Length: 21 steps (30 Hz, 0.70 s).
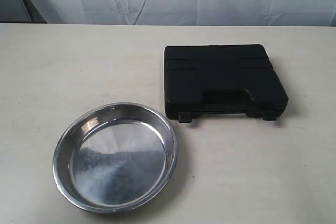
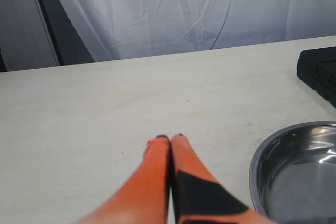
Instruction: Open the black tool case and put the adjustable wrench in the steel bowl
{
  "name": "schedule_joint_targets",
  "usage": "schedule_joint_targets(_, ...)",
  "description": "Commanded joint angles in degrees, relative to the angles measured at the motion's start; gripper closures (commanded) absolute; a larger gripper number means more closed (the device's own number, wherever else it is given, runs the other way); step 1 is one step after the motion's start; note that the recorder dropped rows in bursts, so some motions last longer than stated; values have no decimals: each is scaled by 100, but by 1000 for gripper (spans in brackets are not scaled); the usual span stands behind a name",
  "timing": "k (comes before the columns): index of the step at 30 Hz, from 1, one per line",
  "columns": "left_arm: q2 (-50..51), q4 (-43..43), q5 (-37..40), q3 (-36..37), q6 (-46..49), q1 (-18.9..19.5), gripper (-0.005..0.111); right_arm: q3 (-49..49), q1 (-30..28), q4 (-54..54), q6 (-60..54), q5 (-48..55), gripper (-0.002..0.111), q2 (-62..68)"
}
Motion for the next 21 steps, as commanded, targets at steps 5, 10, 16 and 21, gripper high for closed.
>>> schedule_joint_targets(5,-15,-16,-69,-16,-34,1,107,31,-35,-8,-28,-74,109,-38)
schedule_joint_targets(10,-15,-16,-69,-16,-34,1,107,31,-35,-249,-28,-243,109,-38)
schedule_joint_targets(16,-15,-16,-69,-16,-34,1,107,31,-35,2136,788,-1566,109,-38)
schedule_joint_targets(21,-15,-16,-69,-16,-34,1,107,31,-35,4074,1105,-1594,109,-38)
